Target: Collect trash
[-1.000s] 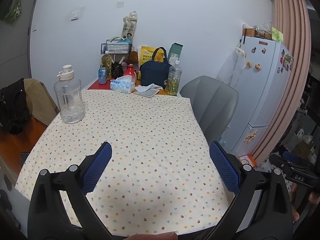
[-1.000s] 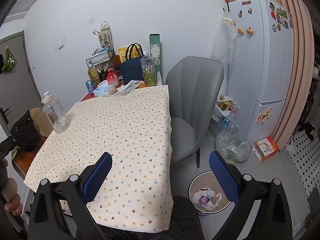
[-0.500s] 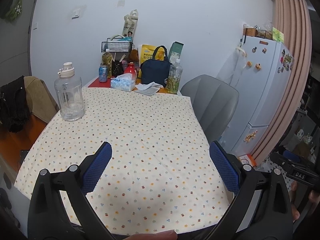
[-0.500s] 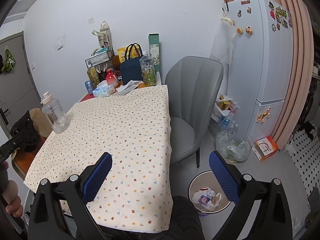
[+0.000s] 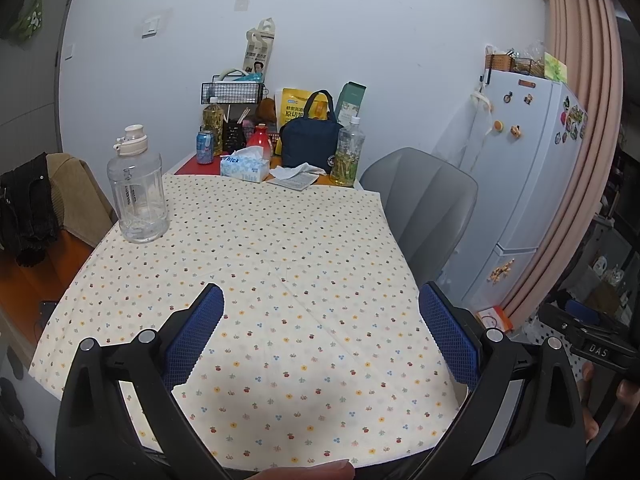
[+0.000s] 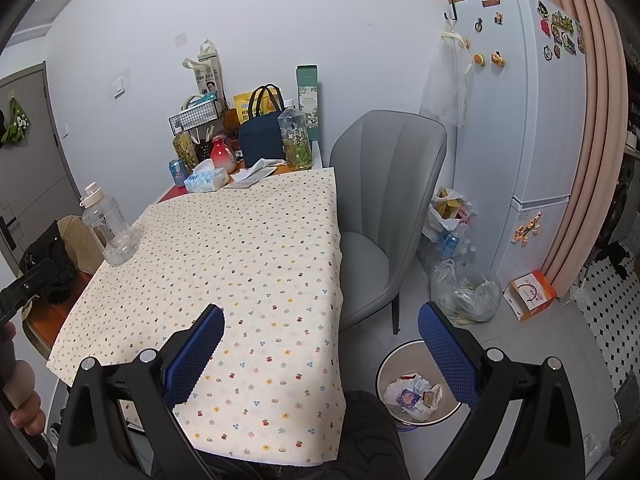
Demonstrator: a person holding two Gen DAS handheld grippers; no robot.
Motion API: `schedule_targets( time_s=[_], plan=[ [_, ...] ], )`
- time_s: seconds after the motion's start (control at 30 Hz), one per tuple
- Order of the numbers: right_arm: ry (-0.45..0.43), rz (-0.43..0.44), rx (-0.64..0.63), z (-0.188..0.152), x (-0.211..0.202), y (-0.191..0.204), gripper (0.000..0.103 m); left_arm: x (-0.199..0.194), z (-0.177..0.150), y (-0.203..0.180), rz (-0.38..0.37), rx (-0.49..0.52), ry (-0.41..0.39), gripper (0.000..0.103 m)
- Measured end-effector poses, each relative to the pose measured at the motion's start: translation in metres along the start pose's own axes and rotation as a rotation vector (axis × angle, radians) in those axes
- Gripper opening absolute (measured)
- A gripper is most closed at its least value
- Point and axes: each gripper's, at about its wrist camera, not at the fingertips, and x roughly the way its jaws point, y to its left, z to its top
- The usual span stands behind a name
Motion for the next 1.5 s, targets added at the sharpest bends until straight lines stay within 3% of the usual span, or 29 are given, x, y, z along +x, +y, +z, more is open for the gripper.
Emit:
schedule_targets(
  time_s=[1.5],
  plan=[
    [0.046,0.005,0.045,0.002,0.020,0.002,0.095,0.012,0.013,0.000,-0.024,0.064,0.004,0.097]
  ],
)
